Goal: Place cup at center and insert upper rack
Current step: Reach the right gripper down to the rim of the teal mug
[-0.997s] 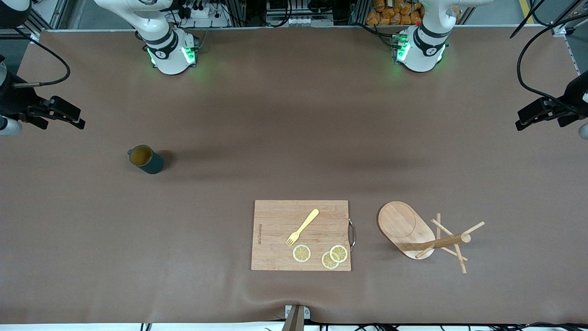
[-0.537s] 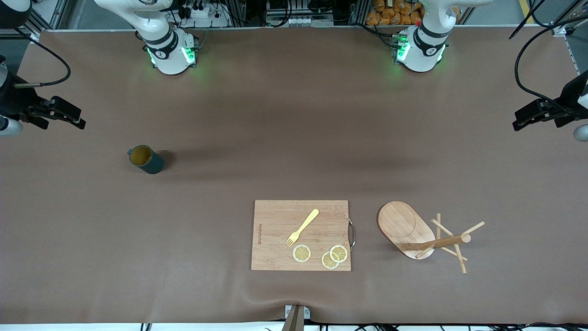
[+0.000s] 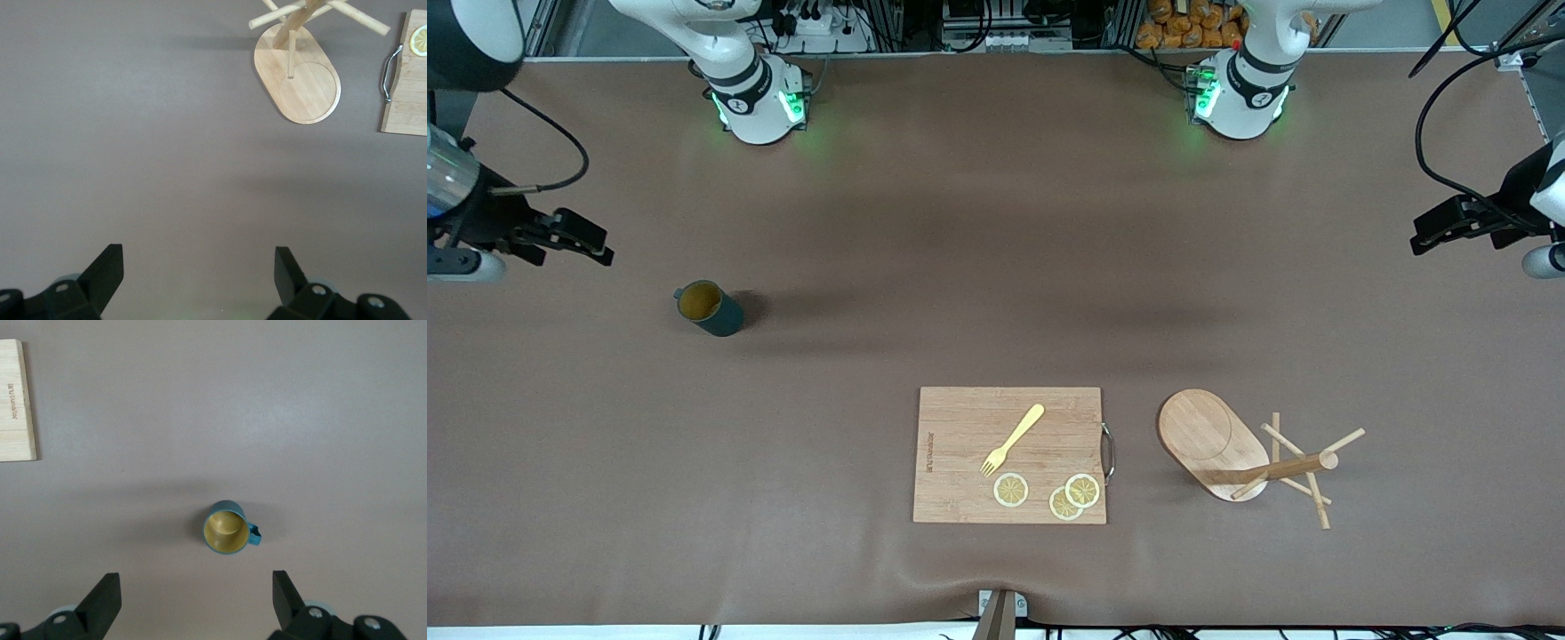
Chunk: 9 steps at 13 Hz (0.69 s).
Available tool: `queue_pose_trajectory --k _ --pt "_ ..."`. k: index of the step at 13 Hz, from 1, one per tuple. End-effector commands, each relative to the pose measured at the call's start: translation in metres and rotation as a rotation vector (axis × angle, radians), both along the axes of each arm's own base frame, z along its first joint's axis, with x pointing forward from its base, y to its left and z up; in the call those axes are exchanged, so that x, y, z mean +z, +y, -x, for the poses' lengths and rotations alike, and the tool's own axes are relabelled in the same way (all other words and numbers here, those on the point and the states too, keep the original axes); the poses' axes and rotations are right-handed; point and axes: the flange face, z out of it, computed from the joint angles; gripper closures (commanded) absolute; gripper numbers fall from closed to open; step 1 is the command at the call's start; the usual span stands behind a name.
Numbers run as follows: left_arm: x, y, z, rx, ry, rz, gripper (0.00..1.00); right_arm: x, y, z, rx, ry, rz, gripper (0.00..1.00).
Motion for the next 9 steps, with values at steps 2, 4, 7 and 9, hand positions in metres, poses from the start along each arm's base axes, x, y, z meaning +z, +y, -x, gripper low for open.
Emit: queue_pose_trajectory --k 2,4,7,9 --pt "-0.005 -0.005 0.003 0.001 0.019 0.002 0.00 -0.044 0.000 -0.005 -0.018 -0.031 0.000 0.00" --pt "-0.007 -0.019 0.003 -0.021 0.022 0.003 0.00 -0.072 0.002 -0.017 -0.020 -0.025 0.001 0.00" --pt "-0.007 -0.028 0.003 0.001 0.022 0.001 0.00 -0.106 0.017 -0.031 -0.047 0.002 -0.027 0.00" --pt "-0.008 -0.035 0.002 -0.009 0.020 0.001 0.00 -0.122 0.026 -0.031 -0.084 0.042 -0.044 0.00"
